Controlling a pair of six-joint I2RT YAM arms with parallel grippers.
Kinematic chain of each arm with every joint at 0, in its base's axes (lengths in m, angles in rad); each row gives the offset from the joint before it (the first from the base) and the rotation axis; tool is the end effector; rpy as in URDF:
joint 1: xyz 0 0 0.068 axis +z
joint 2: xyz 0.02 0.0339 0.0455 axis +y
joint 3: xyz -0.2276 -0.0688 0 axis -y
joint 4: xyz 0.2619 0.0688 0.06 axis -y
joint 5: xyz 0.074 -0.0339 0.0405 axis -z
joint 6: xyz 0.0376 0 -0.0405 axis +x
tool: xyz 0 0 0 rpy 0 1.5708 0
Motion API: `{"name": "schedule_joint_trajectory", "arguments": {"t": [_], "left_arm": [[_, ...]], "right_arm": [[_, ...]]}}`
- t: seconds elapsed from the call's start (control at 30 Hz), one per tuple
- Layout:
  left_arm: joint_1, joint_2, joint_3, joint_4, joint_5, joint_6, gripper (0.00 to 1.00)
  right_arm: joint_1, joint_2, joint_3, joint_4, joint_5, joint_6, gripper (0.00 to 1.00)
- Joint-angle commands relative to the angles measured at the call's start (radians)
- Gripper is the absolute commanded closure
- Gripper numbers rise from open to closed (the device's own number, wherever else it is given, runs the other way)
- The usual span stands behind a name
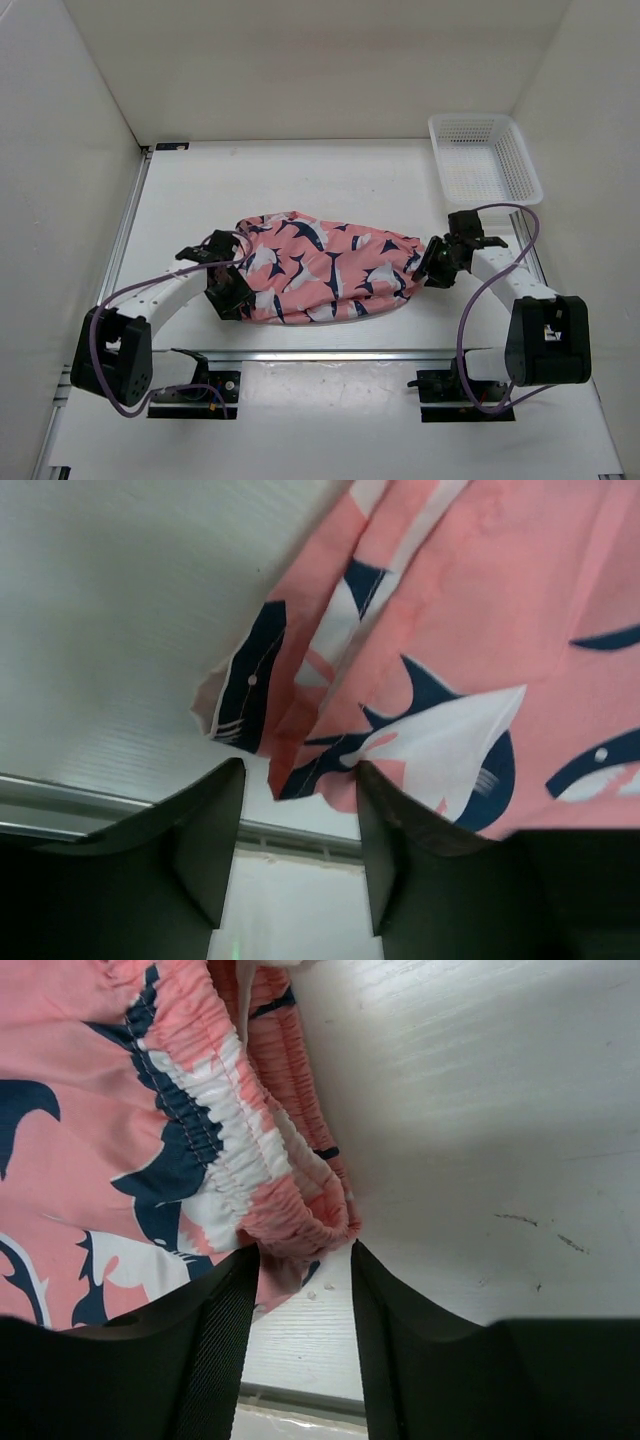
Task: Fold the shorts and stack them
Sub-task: Fold the shorts
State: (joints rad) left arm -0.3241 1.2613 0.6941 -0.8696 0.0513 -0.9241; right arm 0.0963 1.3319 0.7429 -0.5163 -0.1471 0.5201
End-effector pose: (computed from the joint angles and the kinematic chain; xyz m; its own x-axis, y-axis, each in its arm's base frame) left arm 0.2067 -0.0715 0.1296 -0.8251 -0.5636 -0.0399 -0.5542 0.8210 -0.1372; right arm 0.2654 0.0312 0.1397 -0.8517 0.4116 -0.3244 0.3027 0.8916 0.3367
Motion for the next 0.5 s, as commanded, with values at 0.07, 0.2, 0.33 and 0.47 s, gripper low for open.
{"name": "schedule_joint_trajectory", "arguments": {"t": [0.07,0.2,0.33,0.47], "left_arm": [[-0.004,0.021,0.022,0.053,-0.05,-0.03,0.77],[-0.013,0.021,0.076,0.053,-0.05,-0.004,0.9],[-0.013,0.021,0.159,0.026,-0.071,0.019,0.9],[-0.003,0.033,0.286,-0.02,-0.094,0.045,0.9]], "right_arm": [[0.003,0.009,0.036,0.027,-0.022,-0.002,0.64],[0.003,-0.002,0.055,0.013,-0.022,0.007,0.93],[0.003,-0.022,0.093,-0.007,0.0,0.008,0.99],[0.003,-0.022,0.183,-0.03,0.0,-0.014,0.99]]}}
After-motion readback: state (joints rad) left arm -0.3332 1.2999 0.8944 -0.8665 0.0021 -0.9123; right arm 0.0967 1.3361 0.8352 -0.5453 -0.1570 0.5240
